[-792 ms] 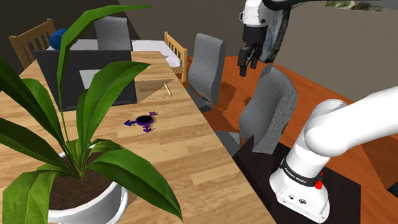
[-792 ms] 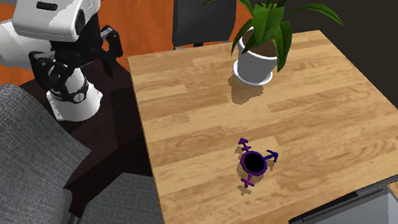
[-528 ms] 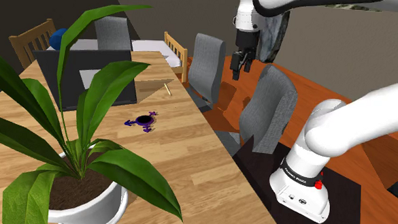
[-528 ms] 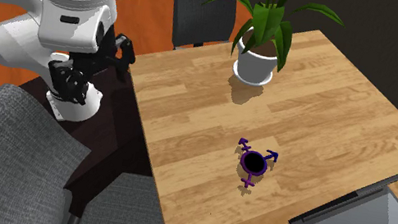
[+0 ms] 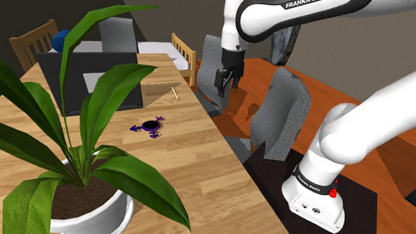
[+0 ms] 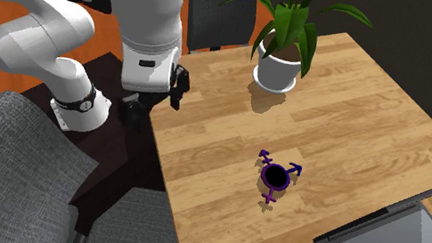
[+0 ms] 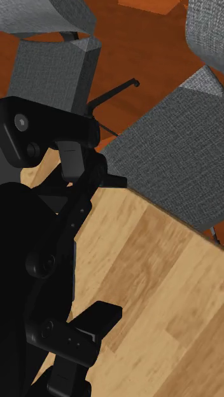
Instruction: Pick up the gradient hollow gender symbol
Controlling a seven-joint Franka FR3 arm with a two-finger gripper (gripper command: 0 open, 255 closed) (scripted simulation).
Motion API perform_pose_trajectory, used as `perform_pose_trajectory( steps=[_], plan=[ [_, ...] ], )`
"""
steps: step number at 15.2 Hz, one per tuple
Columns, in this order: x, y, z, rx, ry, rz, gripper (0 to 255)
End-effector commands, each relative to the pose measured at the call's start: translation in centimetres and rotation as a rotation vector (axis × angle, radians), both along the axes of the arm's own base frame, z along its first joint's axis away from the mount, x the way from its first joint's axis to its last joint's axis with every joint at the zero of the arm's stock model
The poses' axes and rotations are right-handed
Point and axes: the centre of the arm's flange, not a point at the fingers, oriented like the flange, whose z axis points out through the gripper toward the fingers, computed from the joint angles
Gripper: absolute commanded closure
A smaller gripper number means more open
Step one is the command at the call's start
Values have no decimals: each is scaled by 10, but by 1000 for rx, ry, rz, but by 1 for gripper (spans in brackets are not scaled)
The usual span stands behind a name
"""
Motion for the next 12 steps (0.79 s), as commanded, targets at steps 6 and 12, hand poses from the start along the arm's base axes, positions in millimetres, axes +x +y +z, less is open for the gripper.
perform_pose_trajectory(
  steps=[6, 12],
  plan=[
    [52, 51, -51, 26, -42, -16, 0],
    [98, 93, -91, 48, -76, -30, 0]
  ],
)
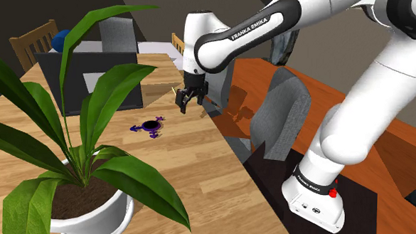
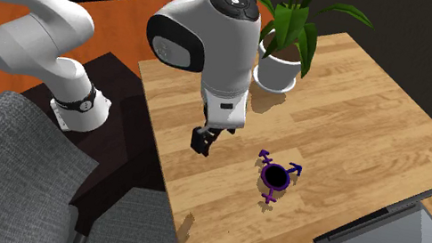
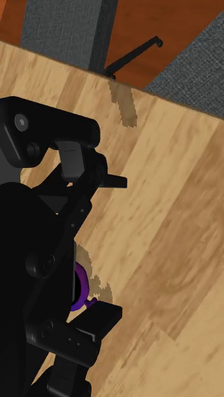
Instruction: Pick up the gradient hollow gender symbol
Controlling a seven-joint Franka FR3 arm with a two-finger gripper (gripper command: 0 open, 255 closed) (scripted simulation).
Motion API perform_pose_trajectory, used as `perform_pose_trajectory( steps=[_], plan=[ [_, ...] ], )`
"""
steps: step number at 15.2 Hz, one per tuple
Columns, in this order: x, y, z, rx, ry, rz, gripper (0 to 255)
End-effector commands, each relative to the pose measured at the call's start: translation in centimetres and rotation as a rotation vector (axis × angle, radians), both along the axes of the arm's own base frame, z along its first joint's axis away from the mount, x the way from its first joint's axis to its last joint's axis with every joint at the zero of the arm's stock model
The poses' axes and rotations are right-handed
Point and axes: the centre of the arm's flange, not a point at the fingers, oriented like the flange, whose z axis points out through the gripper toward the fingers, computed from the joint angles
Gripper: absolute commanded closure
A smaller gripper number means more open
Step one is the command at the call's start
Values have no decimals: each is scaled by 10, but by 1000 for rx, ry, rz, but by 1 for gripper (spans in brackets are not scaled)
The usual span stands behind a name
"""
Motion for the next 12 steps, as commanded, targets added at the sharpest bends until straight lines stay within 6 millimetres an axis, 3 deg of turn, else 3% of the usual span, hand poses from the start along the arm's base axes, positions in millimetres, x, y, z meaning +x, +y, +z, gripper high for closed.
perform_pose_trajectory(
  steps=[1, 12],
  plan=[
    [17, 14, -14, 9, -12, -6, 0],
    [107, 92, -80, 48, -75, -30, 0]
  ],
)
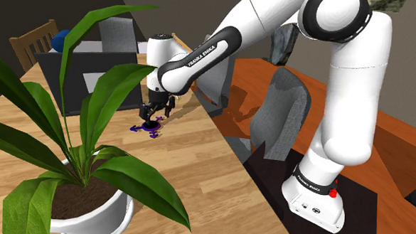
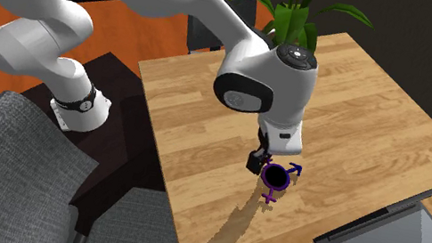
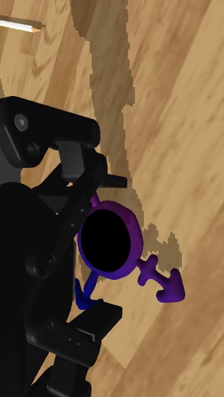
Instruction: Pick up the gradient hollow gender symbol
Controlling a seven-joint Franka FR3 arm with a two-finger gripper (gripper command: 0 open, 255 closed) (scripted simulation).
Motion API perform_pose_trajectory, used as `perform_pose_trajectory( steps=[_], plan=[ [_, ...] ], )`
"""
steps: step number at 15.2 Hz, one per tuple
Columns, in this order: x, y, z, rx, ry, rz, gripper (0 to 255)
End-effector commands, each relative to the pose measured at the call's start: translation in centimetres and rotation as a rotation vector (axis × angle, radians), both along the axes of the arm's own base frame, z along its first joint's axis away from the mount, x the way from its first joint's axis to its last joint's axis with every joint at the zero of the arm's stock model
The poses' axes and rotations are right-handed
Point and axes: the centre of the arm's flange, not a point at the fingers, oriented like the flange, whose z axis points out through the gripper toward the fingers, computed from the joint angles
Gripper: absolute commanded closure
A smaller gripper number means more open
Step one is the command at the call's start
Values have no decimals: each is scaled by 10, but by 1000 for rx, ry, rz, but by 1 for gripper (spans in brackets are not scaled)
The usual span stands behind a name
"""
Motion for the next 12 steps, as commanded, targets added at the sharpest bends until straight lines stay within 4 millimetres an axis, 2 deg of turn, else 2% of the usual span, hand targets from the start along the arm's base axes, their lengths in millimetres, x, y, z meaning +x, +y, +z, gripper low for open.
perform_pose_trajectory(
  steps=[1, 8, 10, 11, 12],
  plan=[
    [12, 9, -6, 5, -8, -3, 0],
    [12, 9, -46, 5, -8, -3, 0],
    [12, 9, -46, 5, -8, -3, 0],
    [12, 9, -47, 5, -8, -3, 255],
    [12, 9, -46, 5, -8, -3, 255]
  ],
)
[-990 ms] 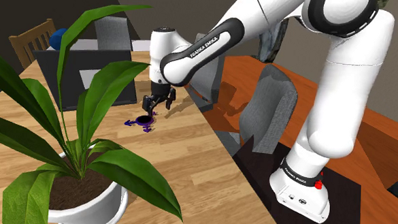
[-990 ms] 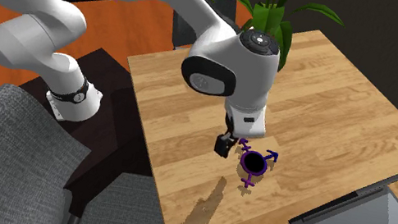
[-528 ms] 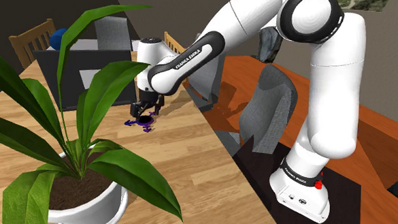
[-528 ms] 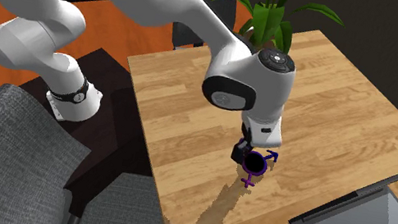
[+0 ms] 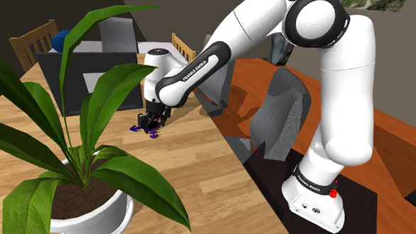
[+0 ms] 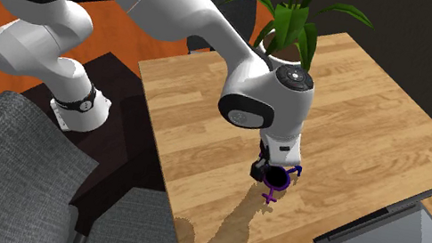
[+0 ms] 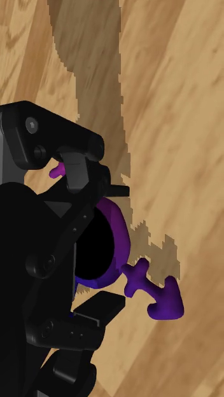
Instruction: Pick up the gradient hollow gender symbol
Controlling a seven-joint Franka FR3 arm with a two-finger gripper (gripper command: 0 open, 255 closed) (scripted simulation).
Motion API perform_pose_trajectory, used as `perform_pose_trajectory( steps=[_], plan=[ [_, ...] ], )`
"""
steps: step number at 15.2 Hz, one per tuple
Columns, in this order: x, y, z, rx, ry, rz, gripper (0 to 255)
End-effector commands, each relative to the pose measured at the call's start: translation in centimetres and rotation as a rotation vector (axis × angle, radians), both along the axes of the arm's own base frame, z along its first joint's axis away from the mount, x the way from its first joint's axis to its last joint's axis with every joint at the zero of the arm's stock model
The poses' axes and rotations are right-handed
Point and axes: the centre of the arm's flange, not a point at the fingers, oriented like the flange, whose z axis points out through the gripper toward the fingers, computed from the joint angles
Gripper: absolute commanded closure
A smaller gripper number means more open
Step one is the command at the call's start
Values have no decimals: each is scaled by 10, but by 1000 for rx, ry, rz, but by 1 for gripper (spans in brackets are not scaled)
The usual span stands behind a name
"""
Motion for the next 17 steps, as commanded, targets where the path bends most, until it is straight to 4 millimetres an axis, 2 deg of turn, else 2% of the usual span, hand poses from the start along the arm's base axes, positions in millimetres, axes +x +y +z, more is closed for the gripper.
perform_pose_trajectory(
  steps=[1, 8, 17],
  plan=[
    [0, 0, -1, 0, 0, 0, 255],
    [0, 0, 0, 0, 0, 0, 255],
    [0, 0, 47, 0, 0, 0, 255]
  ],
)
